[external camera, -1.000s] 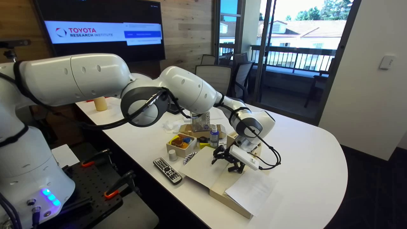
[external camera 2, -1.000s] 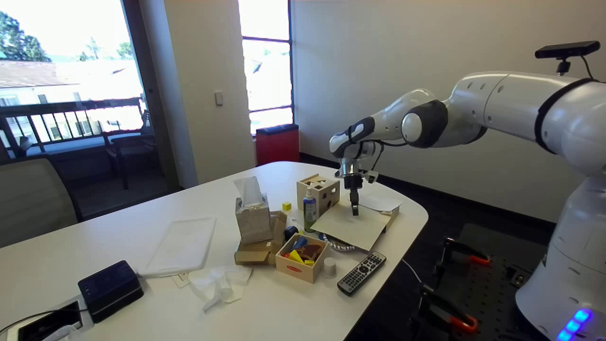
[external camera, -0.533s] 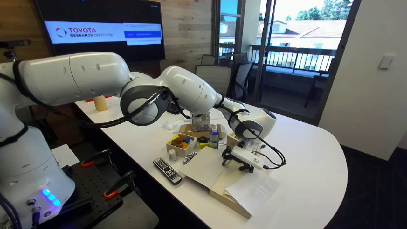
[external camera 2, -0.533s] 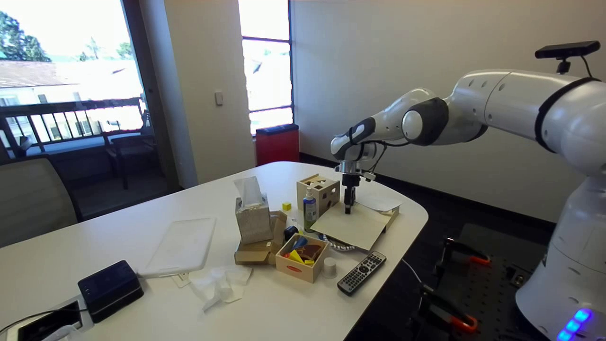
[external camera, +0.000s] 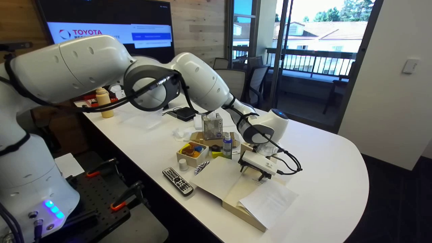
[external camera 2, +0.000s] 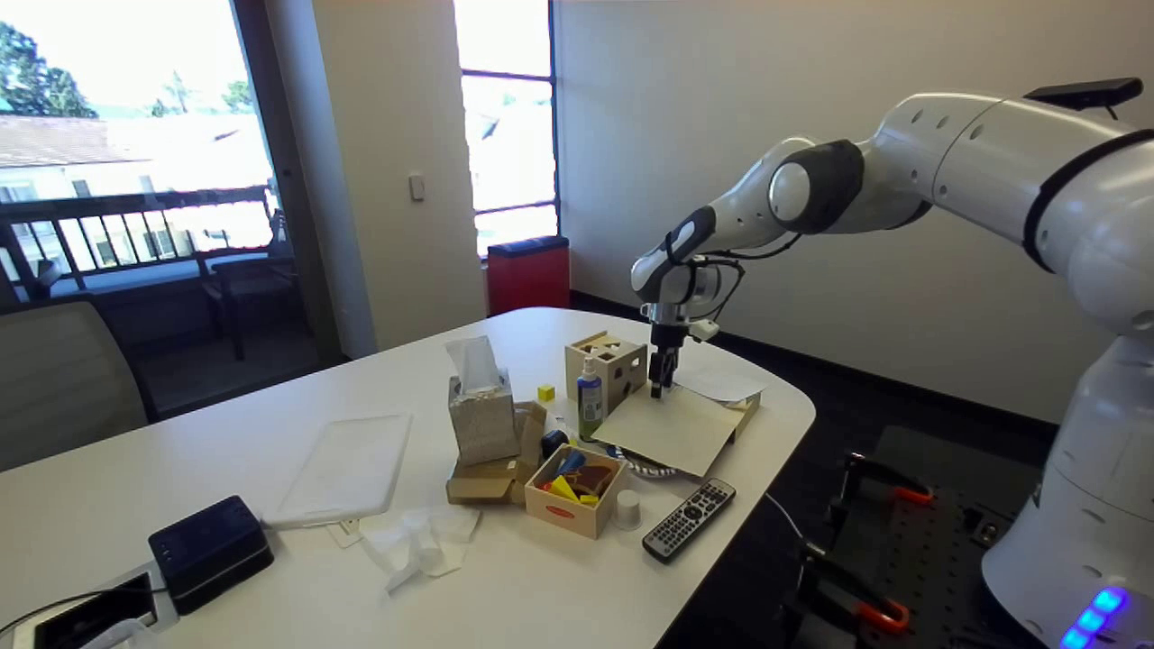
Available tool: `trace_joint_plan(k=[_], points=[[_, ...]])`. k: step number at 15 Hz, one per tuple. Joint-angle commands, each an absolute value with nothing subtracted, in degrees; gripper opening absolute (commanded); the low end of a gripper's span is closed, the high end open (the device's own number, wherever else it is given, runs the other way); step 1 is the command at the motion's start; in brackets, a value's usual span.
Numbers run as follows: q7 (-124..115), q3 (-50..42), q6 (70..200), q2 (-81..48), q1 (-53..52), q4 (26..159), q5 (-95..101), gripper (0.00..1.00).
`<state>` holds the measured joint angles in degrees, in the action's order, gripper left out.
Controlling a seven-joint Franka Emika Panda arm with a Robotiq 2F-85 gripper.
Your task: Open the book
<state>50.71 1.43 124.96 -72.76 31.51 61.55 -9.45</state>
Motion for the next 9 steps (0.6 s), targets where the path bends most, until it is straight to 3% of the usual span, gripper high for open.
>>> trace_joint_plan(k=[1,9], points=[[47.2,0.8,129.5,-63.0,30.9,75.1,-10.7,1.0],[42.2,1.4,130.5,-46.9,31.0,93.5,-12.6,1.0]])
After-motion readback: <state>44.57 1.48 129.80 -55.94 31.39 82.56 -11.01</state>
